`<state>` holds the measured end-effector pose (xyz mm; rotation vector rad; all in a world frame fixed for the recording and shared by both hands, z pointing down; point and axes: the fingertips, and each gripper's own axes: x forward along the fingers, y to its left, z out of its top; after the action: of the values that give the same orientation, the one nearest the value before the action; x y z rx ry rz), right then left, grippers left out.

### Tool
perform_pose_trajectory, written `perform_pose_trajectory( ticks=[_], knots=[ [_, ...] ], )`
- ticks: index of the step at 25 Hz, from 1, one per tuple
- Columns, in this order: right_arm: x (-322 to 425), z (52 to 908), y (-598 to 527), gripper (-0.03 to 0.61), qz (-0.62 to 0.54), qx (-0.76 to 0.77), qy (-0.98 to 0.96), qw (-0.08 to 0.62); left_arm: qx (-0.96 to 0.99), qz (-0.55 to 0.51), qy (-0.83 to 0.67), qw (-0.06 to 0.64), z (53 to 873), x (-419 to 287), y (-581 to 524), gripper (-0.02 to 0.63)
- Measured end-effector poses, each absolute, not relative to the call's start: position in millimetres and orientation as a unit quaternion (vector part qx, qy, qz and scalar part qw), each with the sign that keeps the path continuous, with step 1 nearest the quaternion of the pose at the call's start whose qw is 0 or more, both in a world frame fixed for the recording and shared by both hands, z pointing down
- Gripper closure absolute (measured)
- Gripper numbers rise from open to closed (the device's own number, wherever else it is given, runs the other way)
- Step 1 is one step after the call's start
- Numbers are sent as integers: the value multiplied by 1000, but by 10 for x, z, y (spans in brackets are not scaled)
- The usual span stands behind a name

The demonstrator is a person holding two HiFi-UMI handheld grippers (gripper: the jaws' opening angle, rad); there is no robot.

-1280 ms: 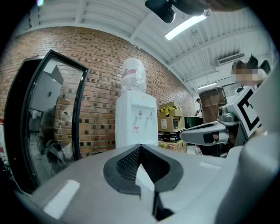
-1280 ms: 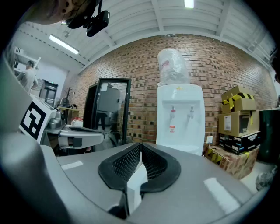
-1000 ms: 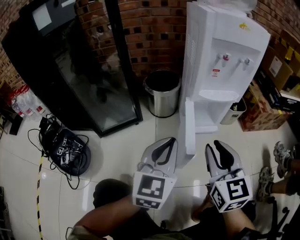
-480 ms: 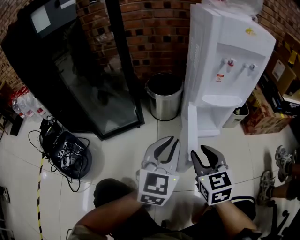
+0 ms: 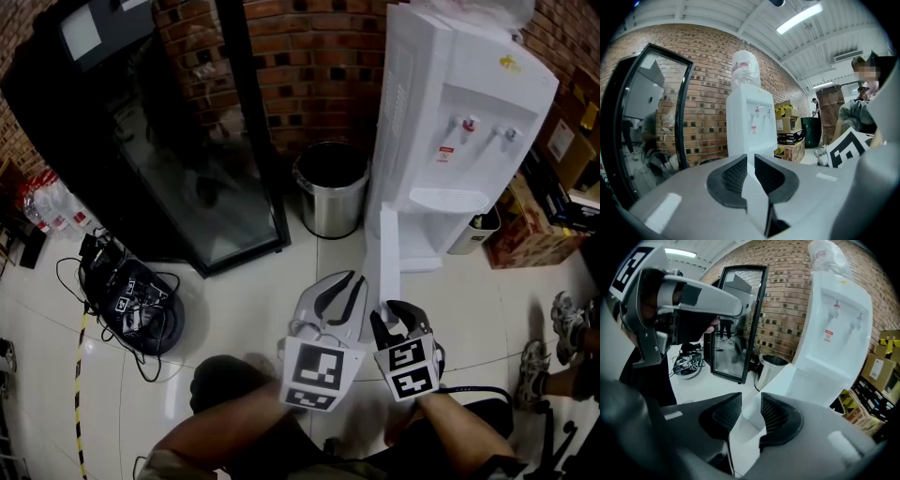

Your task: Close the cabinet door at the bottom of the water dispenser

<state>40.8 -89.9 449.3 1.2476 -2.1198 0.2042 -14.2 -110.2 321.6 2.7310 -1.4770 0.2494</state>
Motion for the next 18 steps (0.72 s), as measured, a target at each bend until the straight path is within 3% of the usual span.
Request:
perform_pose_trajectory(
  ticks=[18],
  knots=[
    [1094, 4525, -851, 482, 86, 538, -766, 340, 894, 57, -444, 32, 3134, 268, -1127, 572]
  ],
)
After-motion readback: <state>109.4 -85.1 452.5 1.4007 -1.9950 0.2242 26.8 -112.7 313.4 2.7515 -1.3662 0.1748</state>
